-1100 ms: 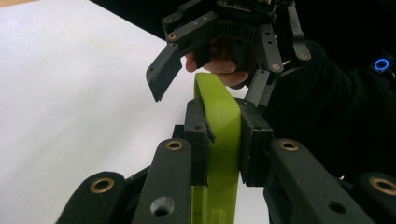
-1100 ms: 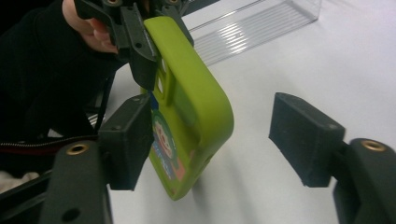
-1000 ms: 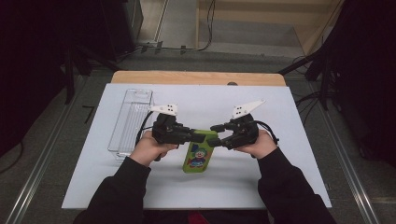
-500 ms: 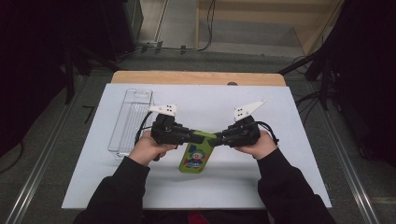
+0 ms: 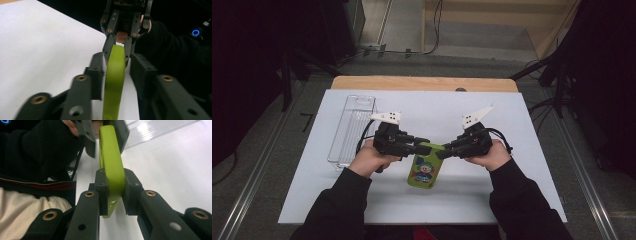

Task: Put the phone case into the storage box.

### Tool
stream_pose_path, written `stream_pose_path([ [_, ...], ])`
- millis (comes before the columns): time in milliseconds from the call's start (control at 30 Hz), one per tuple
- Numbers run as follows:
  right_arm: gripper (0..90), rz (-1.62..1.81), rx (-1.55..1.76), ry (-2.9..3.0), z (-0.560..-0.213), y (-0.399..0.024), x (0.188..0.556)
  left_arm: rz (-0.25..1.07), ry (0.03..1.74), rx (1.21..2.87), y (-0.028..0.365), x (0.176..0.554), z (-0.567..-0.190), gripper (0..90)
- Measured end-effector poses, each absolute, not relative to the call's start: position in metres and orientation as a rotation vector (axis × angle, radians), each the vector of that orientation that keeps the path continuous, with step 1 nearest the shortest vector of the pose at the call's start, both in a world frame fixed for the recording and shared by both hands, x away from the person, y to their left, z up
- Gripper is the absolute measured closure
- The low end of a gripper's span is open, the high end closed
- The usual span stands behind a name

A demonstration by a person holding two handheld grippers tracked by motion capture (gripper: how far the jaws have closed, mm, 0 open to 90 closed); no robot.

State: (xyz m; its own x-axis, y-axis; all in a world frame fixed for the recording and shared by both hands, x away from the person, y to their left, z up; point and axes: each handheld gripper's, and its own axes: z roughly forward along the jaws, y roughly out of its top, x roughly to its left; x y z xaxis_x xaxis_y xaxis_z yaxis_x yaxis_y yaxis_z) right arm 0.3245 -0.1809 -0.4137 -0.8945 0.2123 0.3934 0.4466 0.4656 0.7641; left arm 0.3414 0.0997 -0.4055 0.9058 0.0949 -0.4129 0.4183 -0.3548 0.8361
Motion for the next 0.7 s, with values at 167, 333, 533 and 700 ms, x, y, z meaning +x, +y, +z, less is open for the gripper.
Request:
stream_pose_path([
  [167, 74.9, -1.374, -0.625, -2.465, -0.414, -0.183, 0.327, -0.335, 0.442, 1.92, 0.104, 0.345, -0.404, 44.1],
  [333, 74.9, -1.366, -0.67, -2.469, -0.413, -0.186, 0.327, -0.318, 0.501, 1.93, 0.108, 0.348, -0.404, 35.3],
  [533, 74.9, -1.354, -0.772, -2.46, -0.413, -0.189, 0.328, -0.259, 0.516, 1.945, 0.11, 0.348, -0.401, 33.1],
  [700, 74.9, -1.359, -0.861, -2.449, -0.412, -0.192, 0.329, -0.224, 0.552, 1.961, 0.109, 0.346, -0.4, 33.1],
])
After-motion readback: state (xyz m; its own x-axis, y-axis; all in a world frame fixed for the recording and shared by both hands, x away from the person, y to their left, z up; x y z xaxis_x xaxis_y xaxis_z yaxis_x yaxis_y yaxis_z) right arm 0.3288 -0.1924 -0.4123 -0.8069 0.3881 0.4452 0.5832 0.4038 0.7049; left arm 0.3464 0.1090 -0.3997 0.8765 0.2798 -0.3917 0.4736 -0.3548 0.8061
